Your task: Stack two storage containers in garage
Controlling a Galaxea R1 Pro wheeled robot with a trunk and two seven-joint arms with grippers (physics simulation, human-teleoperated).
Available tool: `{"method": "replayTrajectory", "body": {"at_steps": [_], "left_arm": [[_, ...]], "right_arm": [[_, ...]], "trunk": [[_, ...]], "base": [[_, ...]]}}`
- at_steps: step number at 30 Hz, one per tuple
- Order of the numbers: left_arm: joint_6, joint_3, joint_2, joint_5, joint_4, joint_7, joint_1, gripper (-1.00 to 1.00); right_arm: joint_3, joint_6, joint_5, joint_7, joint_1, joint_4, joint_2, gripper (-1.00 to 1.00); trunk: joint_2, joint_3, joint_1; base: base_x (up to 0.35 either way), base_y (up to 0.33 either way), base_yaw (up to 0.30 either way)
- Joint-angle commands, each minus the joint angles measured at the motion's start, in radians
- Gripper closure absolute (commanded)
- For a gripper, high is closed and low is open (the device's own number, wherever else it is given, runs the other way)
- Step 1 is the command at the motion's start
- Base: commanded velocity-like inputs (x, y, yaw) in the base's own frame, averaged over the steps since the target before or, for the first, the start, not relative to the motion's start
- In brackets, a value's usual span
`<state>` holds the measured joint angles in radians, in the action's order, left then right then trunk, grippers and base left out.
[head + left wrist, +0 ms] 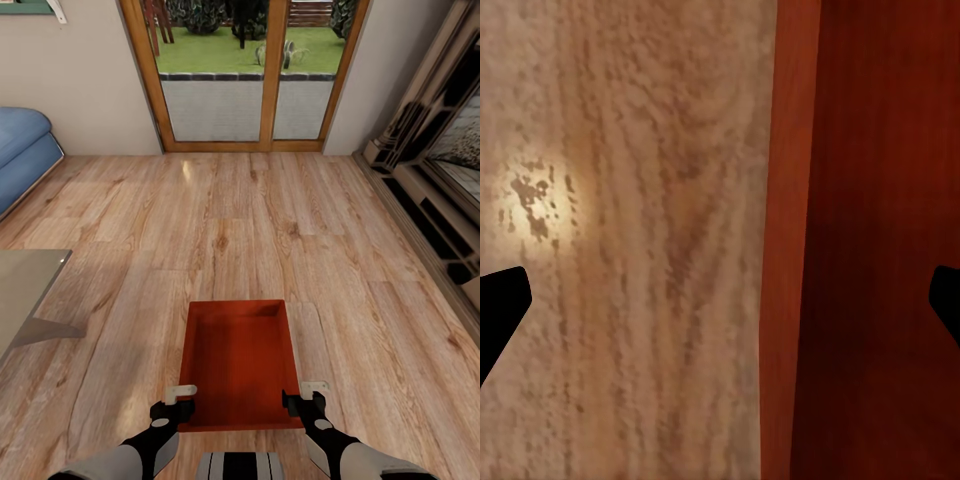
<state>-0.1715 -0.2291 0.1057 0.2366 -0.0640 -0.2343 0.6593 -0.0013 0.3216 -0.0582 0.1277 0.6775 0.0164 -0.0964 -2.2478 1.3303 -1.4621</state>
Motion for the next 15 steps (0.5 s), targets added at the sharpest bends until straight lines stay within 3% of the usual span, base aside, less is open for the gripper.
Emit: {"method": "replayTrajectory", "body": {"at_steps": [1, 14, 15], "left_arm": [[-0.003, -0.009, 0.000, 0.009, 0.000, -0.003, 0.001, -1.00], [-0.030, -0.006, 0.002, 0.027, 0.001, -0.005, 0.000, -1.00], [-0.031, -0.006, 0.002, 0.027, 0.001, -0.005, 0.000, -1.00]], "right_arm": [[0.000, 0.002, -0.006, 0.006, 0.001, -0.001, 0.000, -1.00], [-0.002, 0.000, -0.005, 0.006, 0.001, -0.001, -0.003, -1.00], [-0.002, 0.000, -0.005, 0.006, 0.001, -0.001, -0.003, 1.00]], "trunk": [[0.000, 0.001, 0.000], [0.000, 0.001, 0.000], [0.000, 0.001, 0.000]], "base": [[0.000, 0.000, 0.000], [0.000, 0.000, 0.000], [0.000, 0.000, 0.000]]}}
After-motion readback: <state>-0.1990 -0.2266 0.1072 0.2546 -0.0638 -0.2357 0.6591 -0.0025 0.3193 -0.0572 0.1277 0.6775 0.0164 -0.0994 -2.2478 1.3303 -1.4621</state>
